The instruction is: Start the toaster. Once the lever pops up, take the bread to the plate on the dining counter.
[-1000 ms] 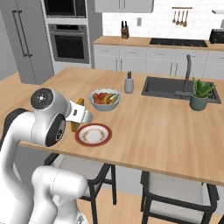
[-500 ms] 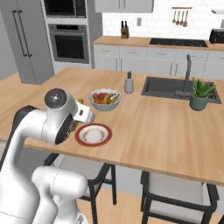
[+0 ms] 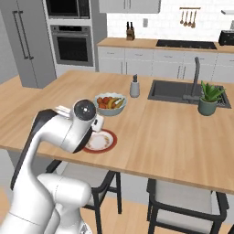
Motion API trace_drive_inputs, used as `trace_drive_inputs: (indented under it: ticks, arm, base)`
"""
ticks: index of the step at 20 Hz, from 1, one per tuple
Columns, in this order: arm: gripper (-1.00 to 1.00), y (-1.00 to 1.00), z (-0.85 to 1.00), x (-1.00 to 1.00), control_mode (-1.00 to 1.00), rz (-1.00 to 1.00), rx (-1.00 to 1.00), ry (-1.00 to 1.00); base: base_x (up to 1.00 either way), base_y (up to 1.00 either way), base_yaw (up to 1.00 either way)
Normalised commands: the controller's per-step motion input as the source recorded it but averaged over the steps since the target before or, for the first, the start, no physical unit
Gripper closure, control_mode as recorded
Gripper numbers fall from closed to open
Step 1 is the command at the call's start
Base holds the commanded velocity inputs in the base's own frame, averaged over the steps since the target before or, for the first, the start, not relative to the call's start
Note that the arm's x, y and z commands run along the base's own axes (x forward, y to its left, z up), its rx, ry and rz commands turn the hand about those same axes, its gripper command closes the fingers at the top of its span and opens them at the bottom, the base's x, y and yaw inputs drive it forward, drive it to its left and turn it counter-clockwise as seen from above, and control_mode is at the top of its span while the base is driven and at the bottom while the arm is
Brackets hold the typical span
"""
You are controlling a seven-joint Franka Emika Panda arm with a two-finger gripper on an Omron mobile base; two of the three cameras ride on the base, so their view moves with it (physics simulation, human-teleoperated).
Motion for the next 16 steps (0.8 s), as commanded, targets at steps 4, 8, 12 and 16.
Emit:
trace_drive_inputs:
  ticks: [4, 8, 12, 16]
  arm:
    - [1.0, 0.0, -0.19, 0.22, -1.0, 0.03, 0.1, 0.17]
    - [1.0, 0.0, -0.17, 0.3, -1.0, 0.0, 0.01, 0.22]
    - [1.0, 0.0, -0.2, 0.33, -1.0, 0.0, 0.0, 0.12]
    - [1.0, 0.0, -0.24, 0.37, -1.0, 0.0, 0.02, 0.06]
  base:
    - [0.0, 0.0, 0.0]
    - [0.0, 0.0, 0.0]
    - [0.0, 0.0, 0.0]
    - [0.0, 0.0, 0.0]
